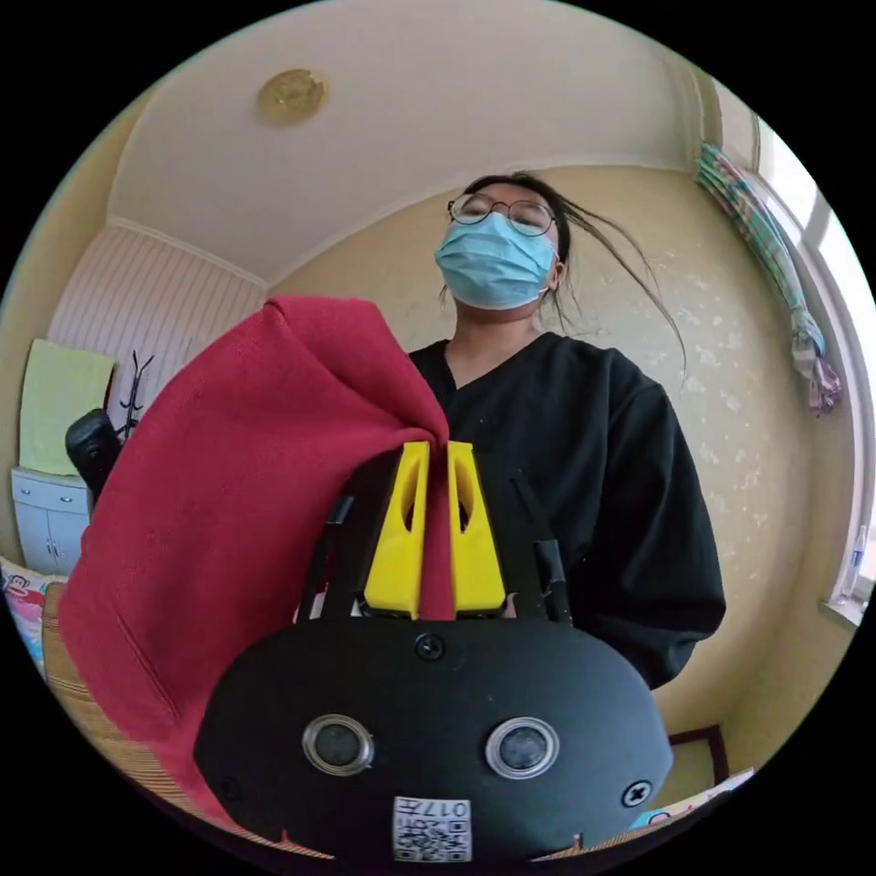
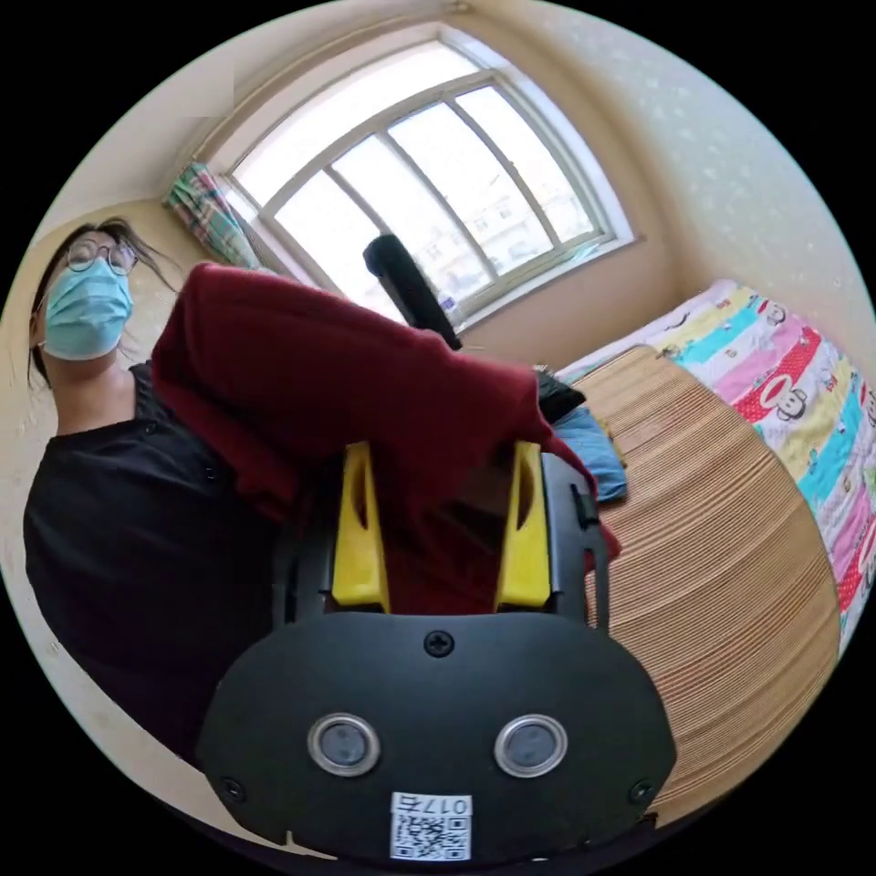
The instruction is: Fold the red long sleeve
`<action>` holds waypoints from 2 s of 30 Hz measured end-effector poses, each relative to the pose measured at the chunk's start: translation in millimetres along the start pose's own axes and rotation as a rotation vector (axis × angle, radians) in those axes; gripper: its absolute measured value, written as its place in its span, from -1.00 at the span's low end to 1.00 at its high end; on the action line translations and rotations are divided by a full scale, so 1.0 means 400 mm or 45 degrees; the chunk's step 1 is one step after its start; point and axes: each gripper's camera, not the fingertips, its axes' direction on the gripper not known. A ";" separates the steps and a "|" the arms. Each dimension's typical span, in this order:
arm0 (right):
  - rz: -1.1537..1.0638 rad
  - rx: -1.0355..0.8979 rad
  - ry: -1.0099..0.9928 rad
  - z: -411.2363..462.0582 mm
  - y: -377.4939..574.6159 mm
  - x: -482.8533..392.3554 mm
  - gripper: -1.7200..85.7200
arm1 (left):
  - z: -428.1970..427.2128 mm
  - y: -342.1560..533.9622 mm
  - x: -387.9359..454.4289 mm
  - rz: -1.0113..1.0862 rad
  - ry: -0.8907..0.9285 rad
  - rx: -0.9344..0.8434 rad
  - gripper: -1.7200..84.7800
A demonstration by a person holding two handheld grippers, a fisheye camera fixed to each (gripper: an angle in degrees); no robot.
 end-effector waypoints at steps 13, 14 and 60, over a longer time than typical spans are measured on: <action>0.163 0.369 1.001 -0.164 0.080 -0.311 -0.93 | 0.006 0.081 0.002 -0.707 -1.391 0.049 -0.77; 0.181 0.332 1.099 -0.142 0.059 -0.325 -0.92 | 0.009 0.084 -0.001 -0.684 -1.404 0.106 -0.76; 0.303 0.698 0.284 -0.152 0.499 -0.301 -0.58 | 0.127 -0.401 -0.212 -0.045 -1.329 0.489 -0.94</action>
